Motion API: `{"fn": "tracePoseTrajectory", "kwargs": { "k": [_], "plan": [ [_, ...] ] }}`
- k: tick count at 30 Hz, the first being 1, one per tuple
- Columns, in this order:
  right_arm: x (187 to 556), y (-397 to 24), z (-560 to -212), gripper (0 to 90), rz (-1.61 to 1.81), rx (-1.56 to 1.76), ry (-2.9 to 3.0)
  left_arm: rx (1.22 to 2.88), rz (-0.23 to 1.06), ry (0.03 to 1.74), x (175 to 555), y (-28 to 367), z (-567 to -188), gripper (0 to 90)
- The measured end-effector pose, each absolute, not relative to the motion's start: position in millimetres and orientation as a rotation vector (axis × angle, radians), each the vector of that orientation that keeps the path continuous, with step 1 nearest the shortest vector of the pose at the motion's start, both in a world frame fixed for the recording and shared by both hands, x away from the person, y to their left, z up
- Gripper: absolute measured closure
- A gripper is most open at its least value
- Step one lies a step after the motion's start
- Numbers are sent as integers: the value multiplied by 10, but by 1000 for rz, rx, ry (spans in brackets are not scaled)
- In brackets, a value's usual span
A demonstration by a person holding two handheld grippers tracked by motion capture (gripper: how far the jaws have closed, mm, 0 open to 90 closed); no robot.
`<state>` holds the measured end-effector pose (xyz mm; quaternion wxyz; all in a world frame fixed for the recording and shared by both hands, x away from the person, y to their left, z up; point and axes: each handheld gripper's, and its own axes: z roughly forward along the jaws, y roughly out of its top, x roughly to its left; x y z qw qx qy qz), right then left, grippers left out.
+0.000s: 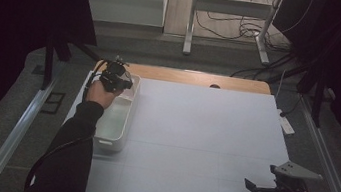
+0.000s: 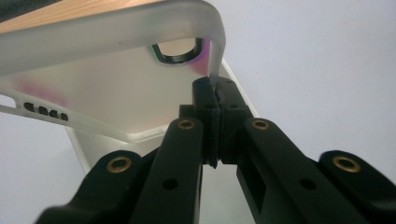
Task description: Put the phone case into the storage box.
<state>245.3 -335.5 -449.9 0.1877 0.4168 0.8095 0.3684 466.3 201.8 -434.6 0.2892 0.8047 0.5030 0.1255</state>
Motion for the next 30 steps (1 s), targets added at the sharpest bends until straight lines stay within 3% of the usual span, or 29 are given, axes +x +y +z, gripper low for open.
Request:
{"fn": "tracePoseTrajectory", "kwargs": {
  "k": [22, 30],
  "plan": [
    [2449, -3350, -4501, 0, 1036, 1160, 2286, 2154, 351, 1382, 4812, 1901, -4489, 872],
    [2448, -3348, -4502, 0, 1035, 1159, 2287, 2124, 348, 1382, 4856, 1903, -4503, 794]
  ]
}}
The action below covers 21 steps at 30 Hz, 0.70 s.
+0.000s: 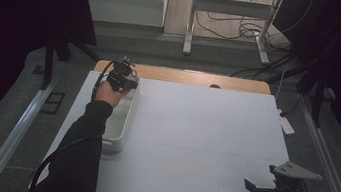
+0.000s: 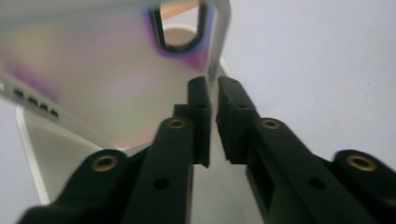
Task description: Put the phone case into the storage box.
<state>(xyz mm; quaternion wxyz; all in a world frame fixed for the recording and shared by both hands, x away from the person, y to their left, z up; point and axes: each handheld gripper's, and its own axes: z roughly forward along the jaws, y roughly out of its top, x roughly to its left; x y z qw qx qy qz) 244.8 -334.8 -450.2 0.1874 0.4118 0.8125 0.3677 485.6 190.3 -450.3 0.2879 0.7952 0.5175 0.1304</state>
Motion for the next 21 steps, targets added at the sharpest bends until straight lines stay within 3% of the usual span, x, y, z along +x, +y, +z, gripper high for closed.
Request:
{"fn": "tracePoseTrajectory", "kwargs": {
  "k": [21],
  "plan": [
    [2448, -3339, -4504, 1, 1022, 1148, 2295, 2018, 314, 1348, 4795, 2006, -4452, 614]
  ]
}}
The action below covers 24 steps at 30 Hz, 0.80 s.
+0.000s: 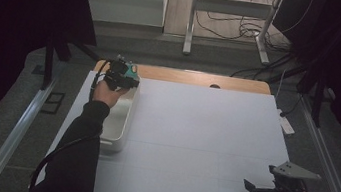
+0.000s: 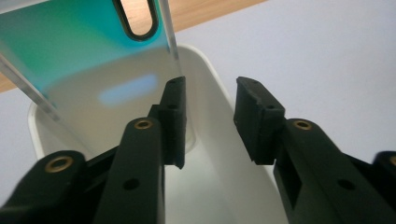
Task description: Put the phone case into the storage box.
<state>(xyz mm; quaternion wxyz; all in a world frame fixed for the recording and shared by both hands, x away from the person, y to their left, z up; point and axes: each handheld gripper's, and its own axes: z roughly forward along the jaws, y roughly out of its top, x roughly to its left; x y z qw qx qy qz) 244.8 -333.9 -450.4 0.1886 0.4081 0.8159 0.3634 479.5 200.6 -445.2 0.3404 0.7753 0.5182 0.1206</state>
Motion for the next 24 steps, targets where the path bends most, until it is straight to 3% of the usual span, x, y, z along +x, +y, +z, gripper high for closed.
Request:
{"fn": "tracePoseTrajectory", "kwargs": {
  "k": [24],
  "plan": [
    [2452, -3337, -4503, 0, 1024, 1160, 2293, 1949, 294, 1268, 4643, 2055, -4409, 298]
  ]
}}
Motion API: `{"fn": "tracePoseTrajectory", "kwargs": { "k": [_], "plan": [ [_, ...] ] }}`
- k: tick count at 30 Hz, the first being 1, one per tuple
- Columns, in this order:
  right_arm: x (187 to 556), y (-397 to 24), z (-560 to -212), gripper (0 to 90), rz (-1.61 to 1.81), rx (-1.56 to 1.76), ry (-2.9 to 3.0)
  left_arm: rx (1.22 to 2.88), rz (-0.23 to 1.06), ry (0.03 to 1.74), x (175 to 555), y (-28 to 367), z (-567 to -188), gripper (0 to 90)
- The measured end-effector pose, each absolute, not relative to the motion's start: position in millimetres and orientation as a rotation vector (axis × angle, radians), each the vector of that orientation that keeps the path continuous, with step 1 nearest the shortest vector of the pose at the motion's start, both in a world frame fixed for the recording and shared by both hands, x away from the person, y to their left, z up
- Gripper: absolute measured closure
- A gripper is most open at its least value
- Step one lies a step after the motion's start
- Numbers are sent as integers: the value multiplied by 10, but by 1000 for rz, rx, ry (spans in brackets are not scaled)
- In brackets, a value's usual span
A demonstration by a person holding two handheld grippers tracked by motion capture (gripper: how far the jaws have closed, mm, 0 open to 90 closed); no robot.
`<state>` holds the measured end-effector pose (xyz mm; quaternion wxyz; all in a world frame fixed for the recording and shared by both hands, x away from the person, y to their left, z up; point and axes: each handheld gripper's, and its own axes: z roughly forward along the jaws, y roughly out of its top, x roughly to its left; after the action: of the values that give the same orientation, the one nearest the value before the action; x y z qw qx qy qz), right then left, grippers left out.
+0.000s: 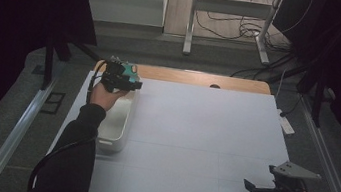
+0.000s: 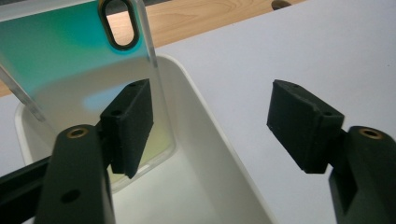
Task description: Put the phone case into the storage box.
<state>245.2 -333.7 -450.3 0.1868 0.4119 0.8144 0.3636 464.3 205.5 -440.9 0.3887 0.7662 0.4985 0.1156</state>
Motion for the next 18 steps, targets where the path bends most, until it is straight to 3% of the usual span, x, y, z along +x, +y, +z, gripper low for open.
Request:
{"fn": "tracePoseTrajectory", "kwargs": {
  "k": [11, 18],
  "plan": [
    [2452, -3338, -4502, 0, 1024, 1164, 2291, 1931, 294, 1241, 4570, 2071, -4390, 199],
    [2449, -3341, -4500, 0, 1028, 1165, 2287, 1940, 289, 1215, 4515, 2053, -4361, 79]
  ]
}}
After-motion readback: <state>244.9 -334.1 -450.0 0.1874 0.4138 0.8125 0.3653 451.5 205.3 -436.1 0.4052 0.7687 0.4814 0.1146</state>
